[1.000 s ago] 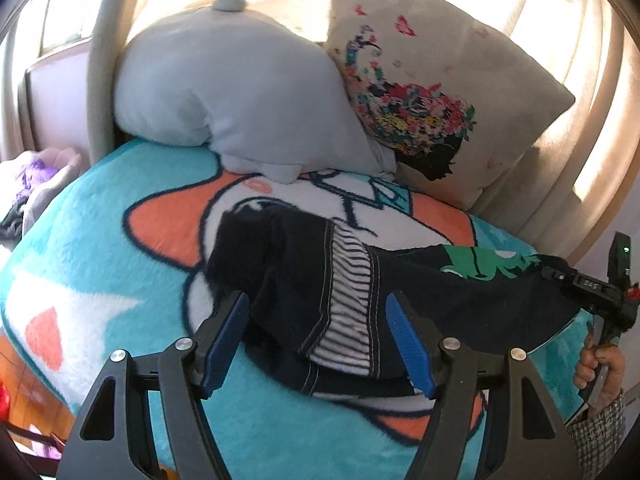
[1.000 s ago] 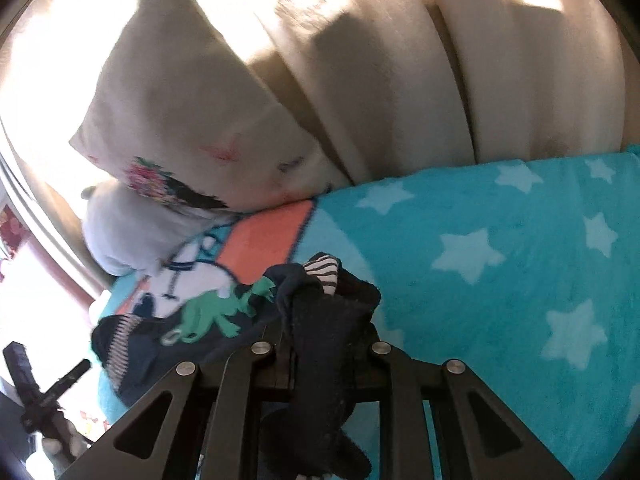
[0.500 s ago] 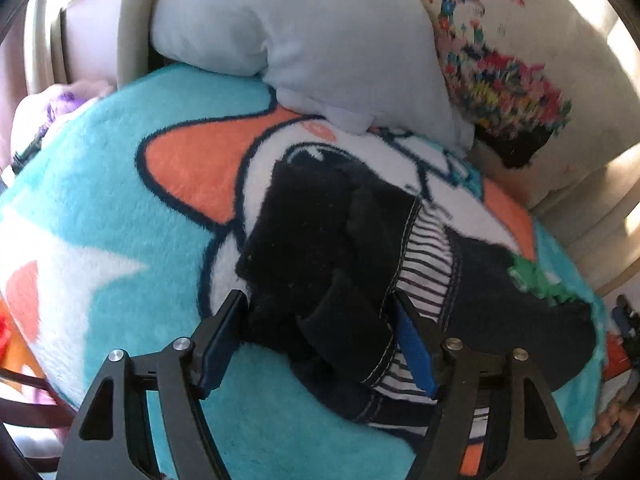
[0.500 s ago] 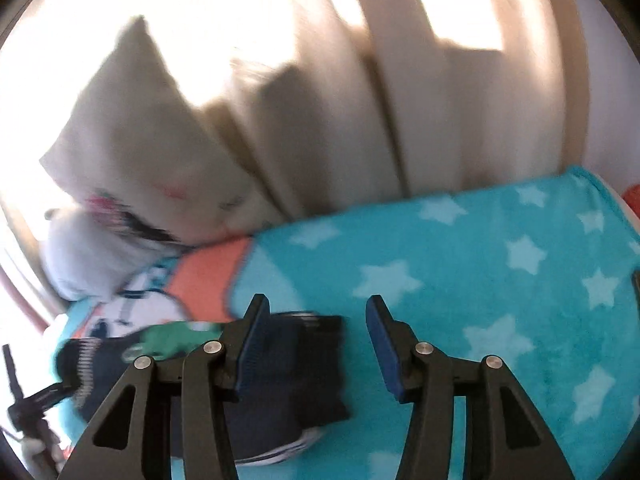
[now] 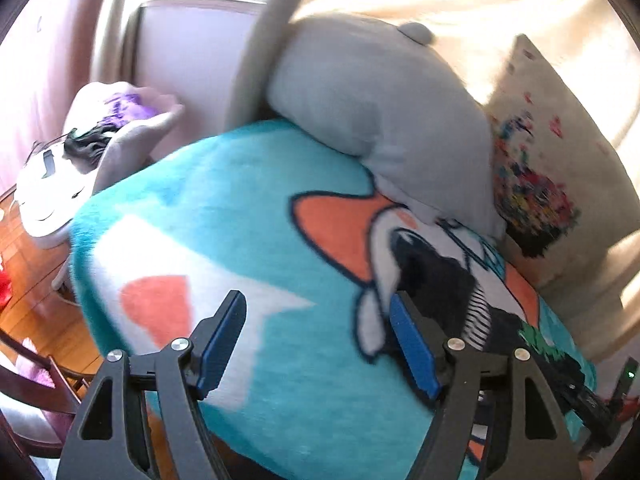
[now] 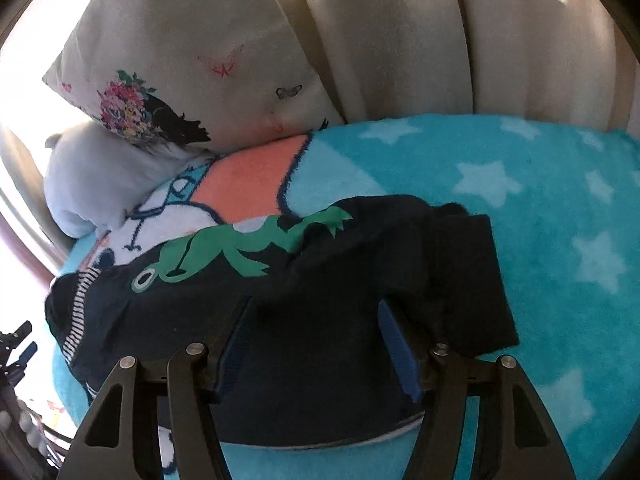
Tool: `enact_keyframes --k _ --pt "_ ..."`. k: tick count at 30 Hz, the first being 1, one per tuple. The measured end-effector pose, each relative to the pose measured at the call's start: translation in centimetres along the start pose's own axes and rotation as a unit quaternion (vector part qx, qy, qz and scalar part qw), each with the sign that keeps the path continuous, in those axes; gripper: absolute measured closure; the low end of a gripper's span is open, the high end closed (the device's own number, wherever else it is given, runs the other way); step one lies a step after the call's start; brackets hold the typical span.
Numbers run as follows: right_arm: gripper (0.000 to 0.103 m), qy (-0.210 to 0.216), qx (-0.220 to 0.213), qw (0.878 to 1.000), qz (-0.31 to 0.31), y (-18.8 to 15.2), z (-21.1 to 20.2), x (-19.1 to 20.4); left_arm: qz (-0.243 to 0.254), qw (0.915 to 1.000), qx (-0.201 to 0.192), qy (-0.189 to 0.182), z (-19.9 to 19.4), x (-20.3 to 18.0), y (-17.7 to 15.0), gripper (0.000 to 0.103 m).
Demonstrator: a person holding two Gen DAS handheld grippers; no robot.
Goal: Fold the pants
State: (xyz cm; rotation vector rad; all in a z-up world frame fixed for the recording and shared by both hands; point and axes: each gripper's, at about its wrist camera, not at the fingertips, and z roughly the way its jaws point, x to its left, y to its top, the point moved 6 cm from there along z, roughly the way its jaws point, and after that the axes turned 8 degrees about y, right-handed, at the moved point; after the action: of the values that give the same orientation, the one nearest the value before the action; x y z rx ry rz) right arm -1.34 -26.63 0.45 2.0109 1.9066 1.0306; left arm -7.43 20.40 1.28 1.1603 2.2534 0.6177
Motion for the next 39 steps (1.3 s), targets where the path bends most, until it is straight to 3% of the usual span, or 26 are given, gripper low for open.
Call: enact_keyframes --k 7,14,19,24,29,33,39 --pt "0.033 0.009 -0.025 0.996 -0.083 0.9 -1.9 6.9 -0.007 0.9999 0.013 0.001 0.6 2.0 -0.7 0.030" --pt "0.032 0.061 0.012 0.985 -0.164 -0.7 1.0 15.7 -0.016 0.9997 0.016 0.000 0.6 4.2 -0.7 0.030" --pt "0.032 0.058 0.019 0.975 -0.214 -2.4 1.7 19.1 -0.020 0.9997 0.011 -0.006 0.0 5.1 -0.6 0.030" --pt "0.030 0.035 0.017 0.989 -0.146 -2.3 1.0 14.6 0.027 0.9991 0.011 -0.031 -0.9 2.1 -0.9 0.030" --pt "0.030 0.018 -0.054 0.998 -0.022 -1.4 -3.8 5.8 0.101 0.9906 0.034 -0.086 -1.6 -4.3 -2.7 0.029" --pt "0.024 -0.009 -0.106 0.994 0.039 -1.4 -7.1 -0.5 0.149 0.9734 0.082 -0.154 -2.0 -11.0 -4.6 0.029" --pt "0.024 0.006 -0.088 0.992 0.093 -1.8 -5.9 -5.6 0.235 0.9381 0.126 -0.221 -2.5 -22.8 -6.4 0.028"
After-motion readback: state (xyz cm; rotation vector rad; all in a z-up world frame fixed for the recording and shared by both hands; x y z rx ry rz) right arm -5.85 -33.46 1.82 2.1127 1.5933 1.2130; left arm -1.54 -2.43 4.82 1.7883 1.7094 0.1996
